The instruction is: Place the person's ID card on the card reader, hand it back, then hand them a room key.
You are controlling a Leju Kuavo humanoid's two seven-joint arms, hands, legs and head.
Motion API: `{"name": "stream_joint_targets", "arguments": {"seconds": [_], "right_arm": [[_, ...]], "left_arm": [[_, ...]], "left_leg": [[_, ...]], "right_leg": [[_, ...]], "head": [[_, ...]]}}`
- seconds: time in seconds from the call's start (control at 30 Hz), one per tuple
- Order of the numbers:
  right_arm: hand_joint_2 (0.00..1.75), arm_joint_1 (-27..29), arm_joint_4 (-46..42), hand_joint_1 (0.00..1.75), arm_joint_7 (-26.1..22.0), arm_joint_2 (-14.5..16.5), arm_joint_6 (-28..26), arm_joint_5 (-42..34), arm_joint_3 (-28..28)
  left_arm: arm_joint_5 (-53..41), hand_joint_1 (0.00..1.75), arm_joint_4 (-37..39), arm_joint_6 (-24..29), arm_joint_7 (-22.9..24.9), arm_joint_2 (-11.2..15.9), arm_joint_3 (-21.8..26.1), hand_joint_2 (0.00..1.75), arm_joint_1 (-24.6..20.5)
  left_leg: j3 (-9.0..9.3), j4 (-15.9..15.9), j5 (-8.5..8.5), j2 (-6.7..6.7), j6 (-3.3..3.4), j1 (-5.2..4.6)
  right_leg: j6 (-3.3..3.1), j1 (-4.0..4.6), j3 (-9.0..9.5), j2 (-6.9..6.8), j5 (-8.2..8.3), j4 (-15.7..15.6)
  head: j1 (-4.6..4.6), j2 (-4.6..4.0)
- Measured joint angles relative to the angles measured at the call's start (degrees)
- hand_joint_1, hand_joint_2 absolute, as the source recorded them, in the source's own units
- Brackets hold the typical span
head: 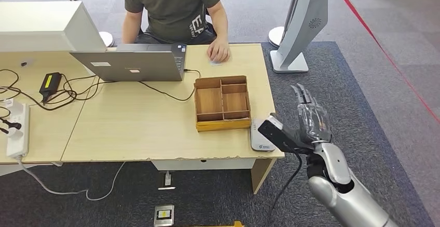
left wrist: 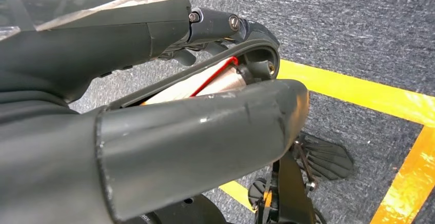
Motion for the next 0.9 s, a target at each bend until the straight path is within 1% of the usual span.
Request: {"name": "stream_joint_targets", "arguments": {"seconds": [0.07,0.13,0.23,0.4,0.53,0.7,0.9], "right_arm": [[0.0,2.34,-2.8,0.0,0.55,-1.03,-2.55,0.26,-0.54],[0.0,4.47,-5.08,0.0,0.91,-1.32,-6.36,0.93,-0.73],[0.0,7.12,-7.55,0.0,1.21,-1.18,-11.44,1.51,-0.67],[0.0,9.8,-9.3,0.0,2.32,-0.63,-16.47,1.21,0.41],[1.75,10.52,-9.12,0.0,2.9,0.38,-17.68,-0.8,2.49],[1.75,10.35,-8.19,0.0,3.53,2.06,-16.72,0.72,5.04],[1.75,9.32,-6.37,0.0,5.04,4.35,-14.42,8.0,7.03]], "left_arm": [[-0.01,0.0,0.0,0.16,0.29,-0.01,0.0,0.0,-0.03],[0.02,0.0,0.0,0.4,0.19,-0.03,0.0,0.0,-0.04],[0.05,0.0,0.0,0.61,-0.28,-0.11,0.0,0.0,-0.08],[0.03,0.0,0.0,0.61,-0.68,-0.25,0.0,0.0,-0.22],[0.06,0.0,0.0,0.71,-0.33,-0.29,0.0,0.0,-0.27],[0.16,0.0,0.0,1.26,-0.06,-0.39,0.0,0.0,-0.33],[0.15,0.0,-0.02,1.48,-0.15,-0.57,0.0,0.0,-0.4]], "left_leg": [[0.0,-0.01,0.0,0.0,0.0,0.01],[0.0,-0.02,0.01,-0.01,0.0,0.01],[0.01,-0.04,0.01,-0.01,-0.01,0.02],[0.0,-0.04,0.01,-0.01,-0.01,0.01],[0.0,-0.04,0.01,-0.01,-0.01,0.01],[-0.01,-0.04,0.01,-0.01,-0.01,0.02],[-0.02,-0.05,0.01,0.0,-0.01,0.02]], "right_leg": [[-0.01,0.01,0.0,0.0,-0.01,0.0],[-0.02,0.01,0.0,0.0,-0.01,0.01],[-0.02,0.02,0.01,0.0,-0.02,0.02],[-0.03,0.01,0.01,0.0,-0.02,0.02],[-0.03,0.01,0.0,0.0,-0.02,0.02],[-0.03,0.01,0.01,-0.01,-0.03,0.03],[-0.03,0.01,0.0,-0.01,-0.03,0.04]], "head": [[0.0,0.0],[0.0,0.0],[0.0,0.02],[0.01,0.0],[0.0,0.0],[0.01,0.01],[0.01,0.0]]}}
